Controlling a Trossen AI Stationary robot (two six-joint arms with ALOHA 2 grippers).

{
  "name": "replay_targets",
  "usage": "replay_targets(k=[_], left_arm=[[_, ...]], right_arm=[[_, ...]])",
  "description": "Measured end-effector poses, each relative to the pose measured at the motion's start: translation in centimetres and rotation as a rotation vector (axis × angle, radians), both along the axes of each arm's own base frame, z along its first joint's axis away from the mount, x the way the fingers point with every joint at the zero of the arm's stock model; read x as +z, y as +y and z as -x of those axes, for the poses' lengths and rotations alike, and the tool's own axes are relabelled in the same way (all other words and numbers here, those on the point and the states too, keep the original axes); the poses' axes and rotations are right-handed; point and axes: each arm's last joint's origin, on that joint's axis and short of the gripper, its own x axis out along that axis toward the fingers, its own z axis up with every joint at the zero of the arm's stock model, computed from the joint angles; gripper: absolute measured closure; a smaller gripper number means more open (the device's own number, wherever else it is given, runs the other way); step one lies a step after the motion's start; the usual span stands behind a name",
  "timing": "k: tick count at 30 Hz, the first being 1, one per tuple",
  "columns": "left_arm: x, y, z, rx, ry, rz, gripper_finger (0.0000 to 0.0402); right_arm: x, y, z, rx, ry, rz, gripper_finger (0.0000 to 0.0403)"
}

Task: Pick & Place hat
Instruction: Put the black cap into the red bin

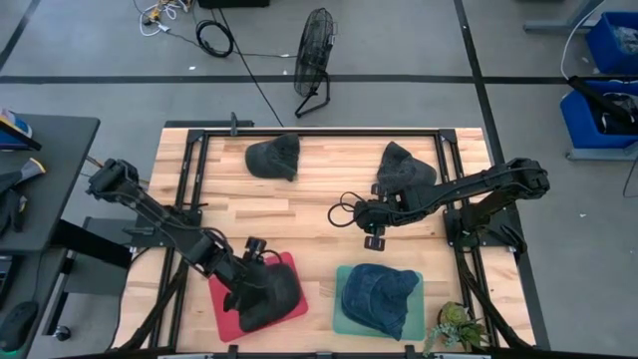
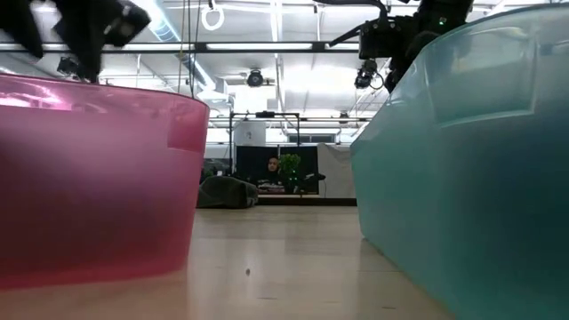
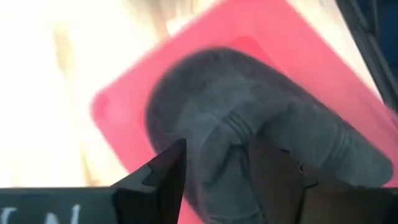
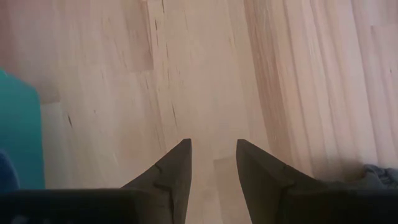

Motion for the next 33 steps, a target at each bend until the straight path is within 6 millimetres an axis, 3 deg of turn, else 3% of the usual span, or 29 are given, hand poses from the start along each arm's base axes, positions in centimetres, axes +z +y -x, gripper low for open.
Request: replay_targets(k=[6, 9, 13, 18, 22, 25, 28, 33], left_arm=[[5.0, 2.3, -1.7, 0.188, -0.151, -0.228, 0.0227], [6.6, 4.6, -2.7, 0.414, -0.244, -0.339, 0.0227], [7.0, 9.2, -4.0, 0.754, -0.282, -0.335, 0.0227], [6.2, 16.8, -4.8, 1.122, -0.252, -0.247, 0.0227], [4.8, 22.7, -4.2, 1.310, -0.196, -0.151, 0.0227], [3.6, 26.0, -3.3, 1.419, -0.191, -0.073, 0.0227], [2.1, 28.1, -2.6, 1.442, -0.195, 0.025, 0.0227], [-0.4, 30.1, -2.1, 1.466, -0.291, 0.120, 0.0227]], right_arm=[[0.1, 0.0, -0.2, -0.018, -0.028, -0.012, 0.0273], [0.1, 0.0, -0.3, -0.039, -0.037, -0.022, 0.0273], [0.1, 0.1, -0.3, -0.087, -0.048, -0.042, 0.0273], [0.2, 0.1, -0.5, -0.094, -0.076, -0.051, 0.0273], [0.3, 0.1, -0.7, -0.094, -0.104, -0.056, 0.0273], [0.4, 0.1, -0.8, -0.094, -0.112, -0.058, 0.0273], [0.4, 0.1, -0.8, -0.094, -0.112, -0.058, 0.0273], [0.4, 0.1, -0.9, -0.094, -0.118, -0.058, 0.0273]])
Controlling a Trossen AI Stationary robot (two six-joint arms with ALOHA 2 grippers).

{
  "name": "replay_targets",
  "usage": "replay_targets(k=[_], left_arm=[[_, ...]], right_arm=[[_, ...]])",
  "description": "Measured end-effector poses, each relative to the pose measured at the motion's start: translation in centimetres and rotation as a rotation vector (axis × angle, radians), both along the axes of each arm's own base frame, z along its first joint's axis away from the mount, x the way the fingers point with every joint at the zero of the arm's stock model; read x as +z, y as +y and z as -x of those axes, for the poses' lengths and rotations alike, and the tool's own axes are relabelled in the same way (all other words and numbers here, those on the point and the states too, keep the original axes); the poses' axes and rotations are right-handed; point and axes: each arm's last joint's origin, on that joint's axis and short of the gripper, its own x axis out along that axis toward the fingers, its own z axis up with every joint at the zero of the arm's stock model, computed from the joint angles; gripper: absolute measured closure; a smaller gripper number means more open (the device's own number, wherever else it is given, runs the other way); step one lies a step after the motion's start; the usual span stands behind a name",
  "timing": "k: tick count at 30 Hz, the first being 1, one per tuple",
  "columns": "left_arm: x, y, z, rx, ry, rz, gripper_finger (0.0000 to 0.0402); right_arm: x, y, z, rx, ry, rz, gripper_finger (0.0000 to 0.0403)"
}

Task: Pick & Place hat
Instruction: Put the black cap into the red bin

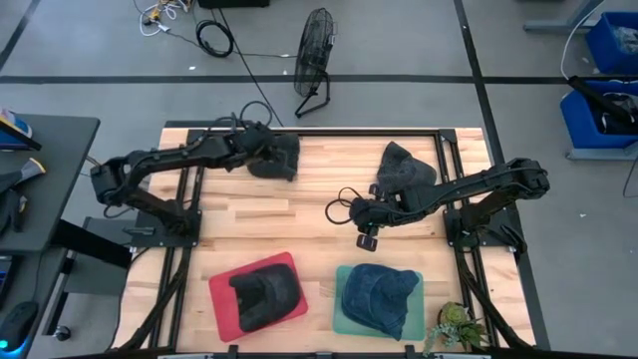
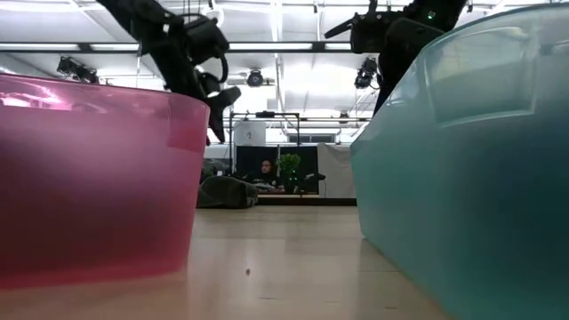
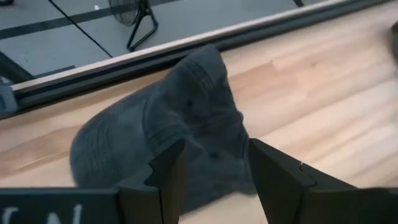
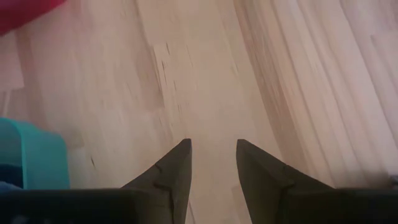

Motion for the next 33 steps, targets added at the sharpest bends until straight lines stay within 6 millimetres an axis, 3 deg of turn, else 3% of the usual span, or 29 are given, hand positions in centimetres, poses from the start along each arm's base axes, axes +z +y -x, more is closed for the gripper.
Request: replay_targets(k=[9, 17, 22, 25, 30, 33], left_arm=[[-3.1, 2.3, -0.2, 0.074, 0.028, 0.046, 0.0227], [-7.3, 3.2, -1.1, 0.086, 0.137, 0.118, 0.0227], [-8.2, 3.7, -1.2, 0.085, 0.171, 0.125, 0.0235], [-8.2, 3.7, -1.1, 0.056, 0.197, 0.113, 0.0271], [-7.6, 4.0, -1.3, 0.012, 0.220, 0.098, 0.0381], [-6.9, 3.8, -1.9, -0.106, 0.232, 0.107, 0.0387]], right_arm=[[0.0, 0.0, -0.1, -0.001, -0.011, 0.000, 0.0273], [0.0, 0.0, -0.1, -0.001, -0.011, 0.000, 0.0273], [0.0, 0.0, -0.1, -0.001, -0.011, 0.000, 0.0273], [0.0, 0.0, -0.1, -0.001, -0.011, 0.000, 0.0273], [0.0, 0.0, -0.1, -0.001, -0.011, 0.000, 0.0273], [0.0, 0.0, -0.1, -0.001, -0.011, 0.000, 0.0273]])
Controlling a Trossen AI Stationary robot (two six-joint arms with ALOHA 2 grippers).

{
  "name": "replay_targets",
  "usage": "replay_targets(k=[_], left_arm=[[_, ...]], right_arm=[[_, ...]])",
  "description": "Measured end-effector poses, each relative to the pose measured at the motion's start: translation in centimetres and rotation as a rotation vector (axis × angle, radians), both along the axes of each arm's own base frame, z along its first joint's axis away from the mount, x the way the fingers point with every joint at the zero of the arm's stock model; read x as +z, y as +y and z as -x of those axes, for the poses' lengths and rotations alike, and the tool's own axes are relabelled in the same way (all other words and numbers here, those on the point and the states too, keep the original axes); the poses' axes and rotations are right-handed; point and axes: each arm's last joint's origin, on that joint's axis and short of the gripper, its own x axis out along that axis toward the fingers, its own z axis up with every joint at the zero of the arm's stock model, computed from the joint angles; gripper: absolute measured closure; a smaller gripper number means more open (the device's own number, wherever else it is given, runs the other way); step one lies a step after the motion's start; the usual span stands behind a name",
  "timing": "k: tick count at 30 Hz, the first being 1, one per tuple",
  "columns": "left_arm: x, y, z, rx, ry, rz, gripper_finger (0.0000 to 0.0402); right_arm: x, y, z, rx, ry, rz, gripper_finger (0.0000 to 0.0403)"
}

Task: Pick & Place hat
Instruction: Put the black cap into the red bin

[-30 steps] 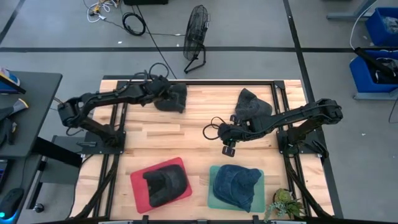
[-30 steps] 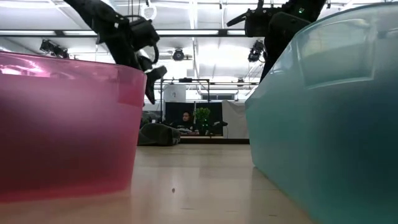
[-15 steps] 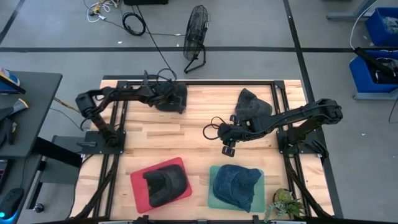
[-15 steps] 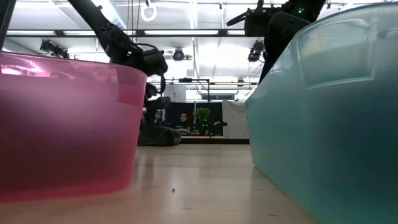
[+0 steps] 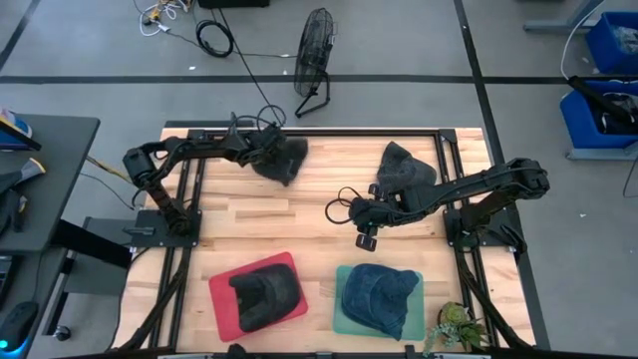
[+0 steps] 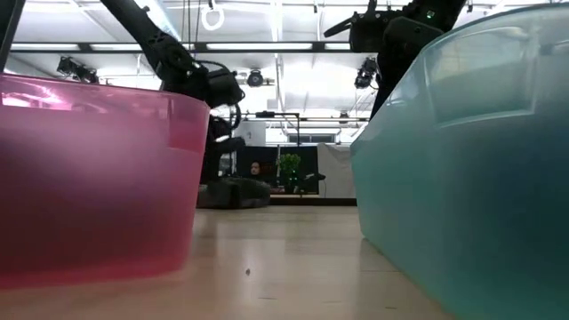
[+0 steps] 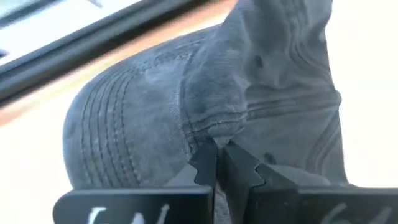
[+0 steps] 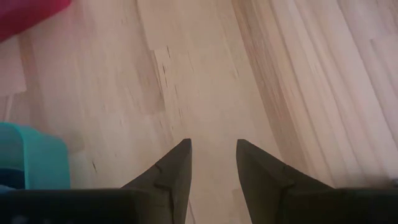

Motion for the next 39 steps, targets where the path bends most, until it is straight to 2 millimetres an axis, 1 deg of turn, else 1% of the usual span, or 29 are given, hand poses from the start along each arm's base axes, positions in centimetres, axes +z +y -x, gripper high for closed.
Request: replay_targets(k=[2, 5, 7, 10, 12, 14, 15, 18, 21, 23, 25, 27, 32, 34, 36, 39], left_arm=[[1.0, -0.8, -0.5, -0.098, -0.021, 0.042, 0.0389], [3.4, -2.8, -1.3, -0.254, -0.048, 0.052, 0.0395], [5.3, -4.7, -1.4, -0.361, -0.031, 0.031, 0.0396], [8.7, -8.1, -1.1, -0.523, -0.037, -0.025, 0.0396], [11.2, -10.6, -0.4, -0.667, -0.036, -0.078, 0.0396], [13.3, -13.4, 0.8, -0.870, 0.002, -0.145, 0.0396], [14.1, -14.7, 1.6, -0.960, 0.021, -0.171, 0.0396], [15.6, -18.2, 4.1, -1.195, 0.063, -0.221, 0.0393], [16.0, -20.8, 6.7, -1.361, 0.126, -0.205, 0.0392], [16.0, -22.3, 8.0, -1.450, 0.164, -0.161, 0.0394], [15.8, -23.8, 8.9, -1.551, 0.191, -0.132, 0.0395], [15.7, -25.2, 9.4, -1.662, 0.199, -0.147, 0.0395], [15.4, -28.6, 9.4, -1.976, 0.195, -0.292, 0.0395], [15.0, -29.6, 9.2, -2.032, 0.196, -0.312, 0.0395], [14.5, -30.5, 8.8, -2.059, 0.192, -0.296, 0.0395], [13.6, -31.9, 7.7, -2.104, 0.176, -0.288, 0.0395]], right_arm=[[0.0, 0.0, 0.0, 0.000, 0.000, 0.000, 0.0273], [0.0, 0.0, 0.0, 0.000, 0.001, -0.001, 0.0273], [0.0, 0.0, 0.0, 0.001, 0.001, -0.001, 0.0273], [0.0, 0.0, 0.0, 0.000, 0.001, -0.001, 0.0273], [0.0, 0.0, 0.0, 0.000, 0.000, -0.001, 0.0273], [0.0, 0.0, 0.0, 0.000, -0.001, -0.001, 0.0273], [0.0, 0.0, 0.0, 0.000, -0.002, -0.001, 0.0273], [0.0, 0.0, 0.0, -0.001, -0.004, -0.002, 0.0273], [0.0, 0.0, -0.1, 0.000, -0.007, -0.002, 0.0273], [0.0, 0.0, -0.1, 0.000, -0.008, -0.002, 0.0273], [0.0, 0.0, -0.1, 0.000, -0.010, -0.002, 0.0273], [0.1, 0.0, -0.1, 0.000, -0.015, -0.002, 0.0273], [0.1, 0.0, -0.2, 0.000, -0.019, -0.002, 0.0273], [0.1, 0.0, -0.2, 0.000, -0.024, -0.003, 0.0273], [0.1, 0.0, -0.2, 0.000, -0.023, -0.003, 0.0273], [0.1, 0.0, -0.2, 0.000, -0.025, -0.003, 0.0273]])
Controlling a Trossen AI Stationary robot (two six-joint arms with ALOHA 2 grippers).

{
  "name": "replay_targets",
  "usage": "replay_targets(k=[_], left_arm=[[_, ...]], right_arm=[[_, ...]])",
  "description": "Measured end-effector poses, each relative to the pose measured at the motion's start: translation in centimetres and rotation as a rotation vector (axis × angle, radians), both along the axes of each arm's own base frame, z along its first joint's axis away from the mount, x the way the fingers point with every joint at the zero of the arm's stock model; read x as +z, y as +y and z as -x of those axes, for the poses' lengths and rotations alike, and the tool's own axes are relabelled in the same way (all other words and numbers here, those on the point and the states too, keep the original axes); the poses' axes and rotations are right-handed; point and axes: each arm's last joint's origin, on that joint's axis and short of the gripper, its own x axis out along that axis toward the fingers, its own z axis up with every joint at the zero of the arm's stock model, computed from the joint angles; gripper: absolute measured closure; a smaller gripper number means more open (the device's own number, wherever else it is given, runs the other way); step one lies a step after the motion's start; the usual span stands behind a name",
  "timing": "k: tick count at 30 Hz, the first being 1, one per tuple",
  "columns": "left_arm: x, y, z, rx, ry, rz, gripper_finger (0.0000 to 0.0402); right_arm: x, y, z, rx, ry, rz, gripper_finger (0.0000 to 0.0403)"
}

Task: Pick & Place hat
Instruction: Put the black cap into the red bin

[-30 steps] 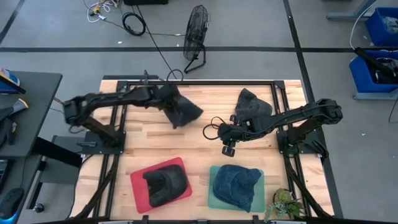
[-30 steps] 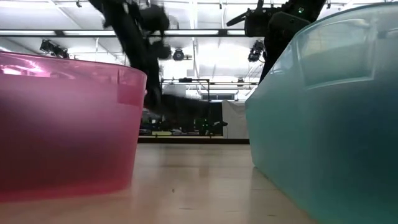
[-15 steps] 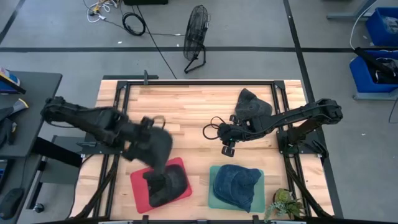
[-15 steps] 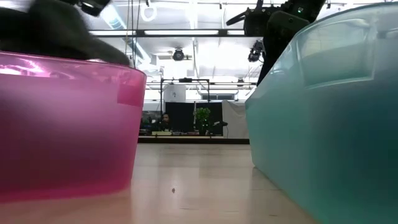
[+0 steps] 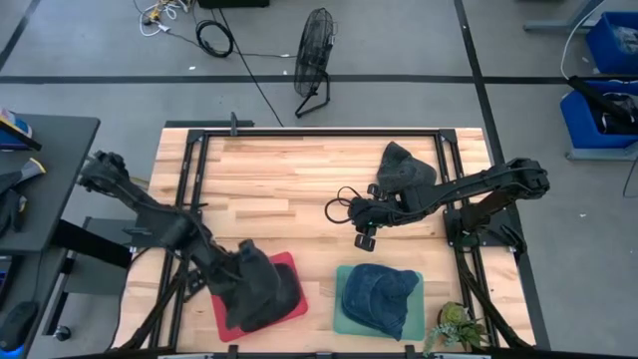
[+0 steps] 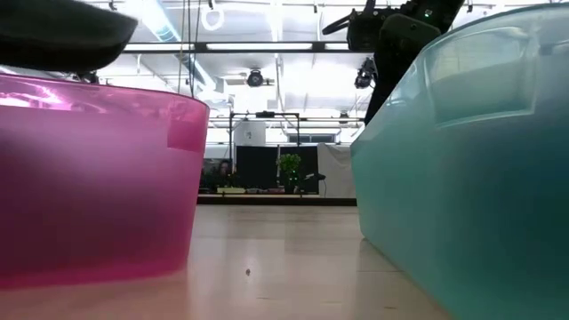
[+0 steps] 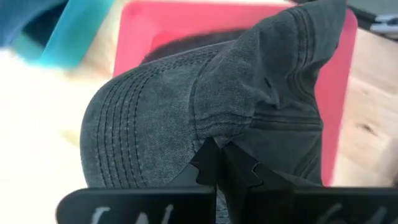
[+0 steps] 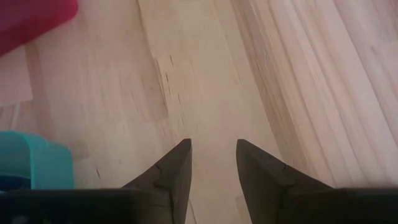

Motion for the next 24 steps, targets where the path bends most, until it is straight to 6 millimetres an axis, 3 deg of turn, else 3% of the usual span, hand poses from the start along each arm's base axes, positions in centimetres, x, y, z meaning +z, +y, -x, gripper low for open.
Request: replay_targets(k=[7, 18, 24], left_arm=[[-2.3, -2.5, -2.9, -0.067, -0.033, -0.006, 0.0393], [-6.8, -2.7, -5.9, -0.013, 0.146, -0.030, 0.0385], [-7.5, -1.7, -6.9, 0.108, 0.187, -0.009, 0.0378]], right_arm=[[0.0, 0.0, 0.0, 0.000, -0.005, -0.001, 0.0273], [0.0, 0.0, -0.1, 0.009, -0.004, 0.004, 0.0273], [0.0, 0.0, 0.1, 0.023, 0.013, 0.012, 0.0273]])
